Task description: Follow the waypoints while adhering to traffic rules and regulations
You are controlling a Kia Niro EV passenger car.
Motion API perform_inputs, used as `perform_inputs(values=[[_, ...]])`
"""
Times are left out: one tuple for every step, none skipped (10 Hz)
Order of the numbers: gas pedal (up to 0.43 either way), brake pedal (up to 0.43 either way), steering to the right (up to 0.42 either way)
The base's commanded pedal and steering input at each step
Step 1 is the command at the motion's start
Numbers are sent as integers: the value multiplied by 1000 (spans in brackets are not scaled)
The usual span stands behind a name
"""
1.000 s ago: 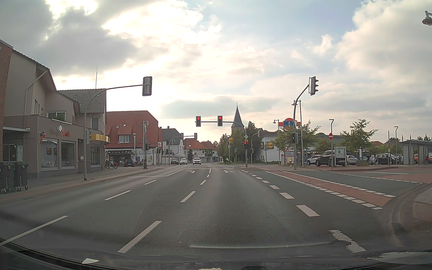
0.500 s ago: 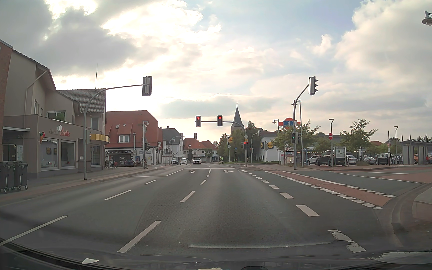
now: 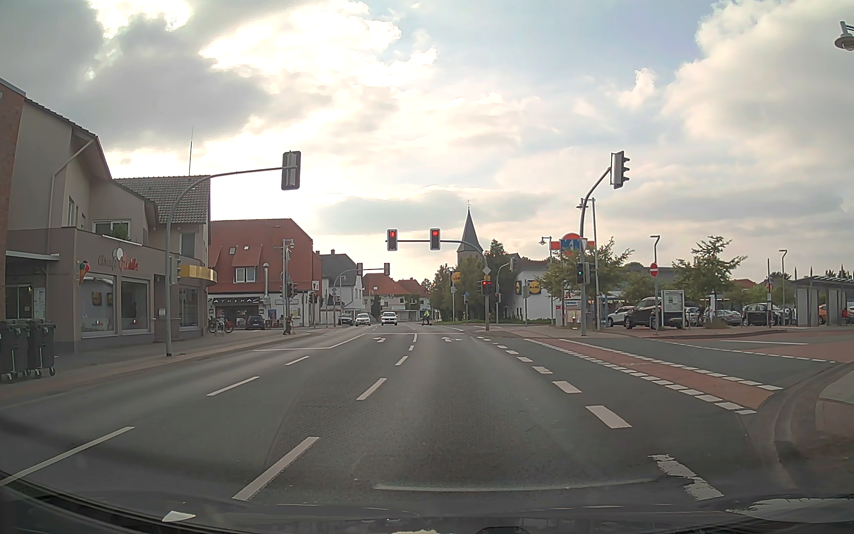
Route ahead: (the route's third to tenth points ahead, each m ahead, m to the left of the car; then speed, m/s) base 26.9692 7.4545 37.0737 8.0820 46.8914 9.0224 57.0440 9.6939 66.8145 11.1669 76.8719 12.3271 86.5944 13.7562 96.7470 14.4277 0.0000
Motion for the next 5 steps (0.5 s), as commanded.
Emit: perform_inputs(values=[[0, 220, -5], [0, 220, -5], [0, 220, -5], [0, 220, -5], [0, 220, -5]])
